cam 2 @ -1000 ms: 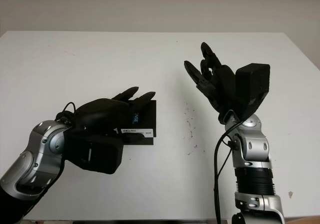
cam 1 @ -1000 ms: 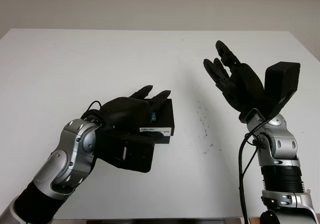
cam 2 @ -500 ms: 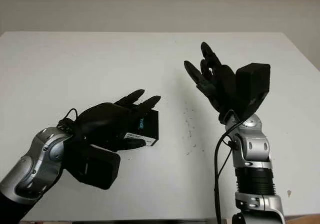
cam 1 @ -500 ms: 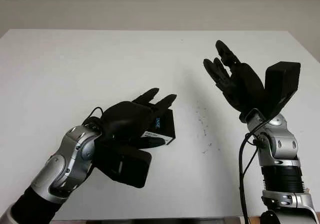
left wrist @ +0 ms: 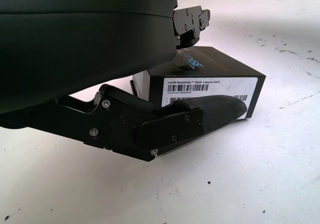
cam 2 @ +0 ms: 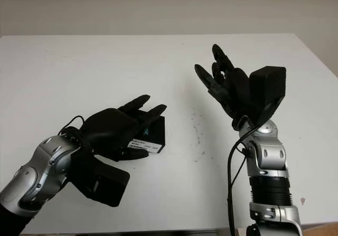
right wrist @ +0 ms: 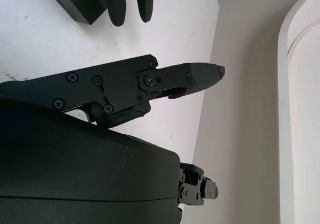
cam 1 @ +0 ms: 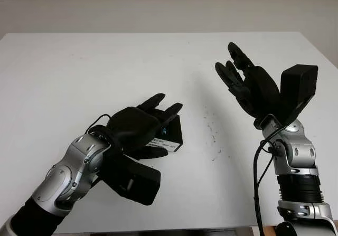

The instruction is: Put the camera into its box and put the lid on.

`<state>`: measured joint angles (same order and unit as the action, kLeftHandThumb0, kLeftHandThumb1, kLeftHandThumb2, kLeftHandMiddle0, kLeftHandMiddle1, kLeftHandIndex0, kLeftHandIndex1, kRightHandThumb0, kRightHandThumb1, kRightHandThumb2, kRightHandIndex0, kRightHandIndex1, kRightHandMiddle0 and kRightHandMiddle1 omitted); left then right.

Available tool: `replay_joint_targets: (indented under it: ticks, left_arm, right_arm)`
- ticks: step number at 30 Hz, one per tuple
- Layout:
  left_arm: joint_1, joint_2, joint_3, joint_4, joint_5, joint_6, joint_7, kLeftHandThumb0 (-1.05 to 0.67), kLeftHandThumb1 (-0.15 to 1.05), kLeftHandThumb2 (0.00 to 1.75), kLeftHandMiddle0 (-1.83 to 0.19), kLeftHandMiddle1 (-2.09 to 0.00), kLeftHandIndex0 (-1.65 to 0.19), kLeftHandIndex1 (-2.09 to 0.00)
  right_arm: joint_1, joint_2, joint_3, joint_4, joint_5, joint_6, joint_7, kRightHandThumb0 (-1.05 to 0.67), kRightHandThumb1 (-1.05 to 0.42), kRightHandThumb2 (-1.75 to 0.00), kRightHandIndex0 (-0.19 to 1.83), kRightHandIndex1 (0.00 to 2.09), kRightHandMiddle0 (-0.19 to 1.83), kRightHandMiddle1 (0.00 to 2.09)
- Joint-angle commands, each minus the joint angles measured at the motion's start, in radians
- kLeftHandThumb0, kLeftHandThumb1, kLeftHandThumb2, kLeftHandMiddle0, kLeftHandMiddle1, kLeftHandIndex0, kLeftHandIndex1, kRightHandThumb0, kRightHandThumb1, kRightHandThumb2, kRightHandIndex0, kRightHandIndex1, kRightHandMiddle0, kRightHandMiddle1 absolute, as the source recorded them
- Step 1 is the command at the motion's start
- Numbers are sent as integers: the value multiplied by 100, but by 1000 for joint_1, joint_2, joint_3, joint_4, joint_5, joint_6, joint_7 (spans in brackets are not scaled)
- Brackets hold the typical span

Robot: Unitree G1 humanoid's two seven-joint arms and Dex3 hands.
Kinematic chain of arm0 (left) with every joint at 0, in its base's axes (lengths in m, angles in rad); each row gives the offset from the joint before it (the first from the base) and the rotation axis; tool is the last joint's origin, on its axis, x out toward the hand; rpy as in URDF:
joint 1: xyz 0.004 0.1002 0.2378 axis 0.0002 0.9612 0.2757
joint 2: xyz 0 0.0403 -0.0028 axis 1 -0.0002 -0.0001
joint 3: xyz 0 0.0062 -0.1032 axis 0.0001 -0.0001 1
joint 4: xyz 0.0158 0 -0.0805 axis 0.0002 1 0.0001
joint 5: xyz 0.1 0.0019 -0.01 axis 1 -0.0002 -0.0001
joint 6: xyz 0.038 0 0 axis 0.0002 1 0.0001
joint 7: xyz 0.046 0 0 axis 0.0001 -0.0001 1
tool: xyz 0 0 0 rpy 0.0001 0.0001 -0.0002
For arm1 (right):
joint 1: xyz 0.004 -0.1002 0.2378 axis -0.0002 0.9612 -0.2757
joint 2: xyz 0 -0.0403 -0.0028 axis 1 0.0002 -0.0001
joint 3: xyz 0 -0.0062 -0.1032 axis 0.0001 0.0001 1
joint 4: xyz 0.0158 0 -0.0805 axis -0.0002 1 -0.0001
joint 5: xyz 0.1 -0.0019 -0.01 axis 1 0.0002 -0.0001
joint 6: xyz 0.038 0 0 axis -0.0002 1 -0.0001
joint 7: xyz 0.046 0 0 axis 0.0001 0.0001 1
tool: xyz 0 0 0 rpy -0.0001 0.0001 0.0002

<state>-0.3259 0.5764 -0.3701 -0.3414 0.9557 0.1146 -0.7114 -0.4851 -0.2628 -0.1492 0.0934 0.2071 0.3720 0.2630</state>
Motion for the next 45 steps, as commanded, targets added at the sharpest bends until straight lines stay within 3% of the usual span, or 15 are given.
replay_joint_targets:
  ticks: [1, 8, 14, 22, 25, 30, 31, 32, 33, 34, 36, 37, 45]
  left_arm:
    - [39, 18, -1, 36, 27, 29, -31, -76, 105, 67, 19, 0, 19, 0]
    - [37, 82, 7, 18, 163, 31, -141, -82, 105, 70, 19, 0, 19, 0]
    - [54, 123, 55, -6, 186, 42, -258, -84, 105, 68, 19, 0, 19, 0]
    - [118, 133, 141, -22, 138, 50, -246, -84, 105, 70, 19, 0, 19, 0]
    - [158, 86, 191, -20, 86, 63, -146, -82, 105, 66, 19, -1, 17, -1]
    - [208, -47, 304, -15, -68, 47, 209, -72, 105, 41, -19, -12, -6, -12]
    - [200, -56, 314, -11, -89, 44, 245, -73, 105, 36, -22, -23, -12, -12]
    - [191, -59, 320, -6, -108, 41, 266, -76, 105, 32, -4, -62, -15, -10]
    - [179, -60, 325, -1, -132, 44, 270, -78, 105, 30, 5, -77, -14, -8]
    - [168, -61, 331, 3, -168, 53, 259, -81, 105, 28, 6, -65, -10, -5]
    - [151, -60, 340, 14, -239, 63, 236, -84, 105, 20, 5, -21, 4, -3]
    - [146, -54, 342, 22, -271, 59, 229, -85, 105, 16, 6, -14, 8, -2]
    - [128, 1, 347, 84, -454, -41, 216, -84, 100, 5, 10, -5, 18, -3]
  right_arm:
    - [-20, -14, -3, -7, 2, -1, 4, -56, -105, -19, -16, 5, -8, 7]
    - [-23, -17, 0, -12, 0, 6, 0, -56, -105, -19, -16, 6, -7, 7]
    - [-21, -20, 1, -16, 3, 12, 4, -55, -105, -20, -16, 5, -7, 7]
    - [-21, -22, 2, -9, 2, 3, 8, -55, -105, -20, -16, 5, -8, 6]
    - [-21, -23, 1, -9, -1, 3, 6, -55, -105, -19, -15, 6, -7, 6]
    - [-22, -21, 0, -7, 3, 8, 7, -55, -105, -19, -15, 6, -7, 7]
    - [-21, -21, 1, -10, 3, 12, 7, -55, -105, -19, -15, 6, -6, 7]
    - [-20, -22, 3, -12, 3, 14, 7, -55, -105, -19, -15, 6, -6, 7]
    - [-19, -24, 7, -9, -1, 6, 9, -55, -105, -19, -15, 6, -7, 7]
    - [-18, -24, 9, -8, -3, 1, 10, -55, -105, -20, -15, 6, -6, 7]
    - [-16, -24, 11, -9, -2, -3, 11, -56, -105, -19, -14, 6, -6, 7]
    - [-15, -23, 11, -11, -1, 1, 8, -56, -105, -19, -14, 6, -6, 7]
    - [-10, -20, 9, -19, 3, 10, -3, -55, -105, -20, -14, 6, -6, 7]
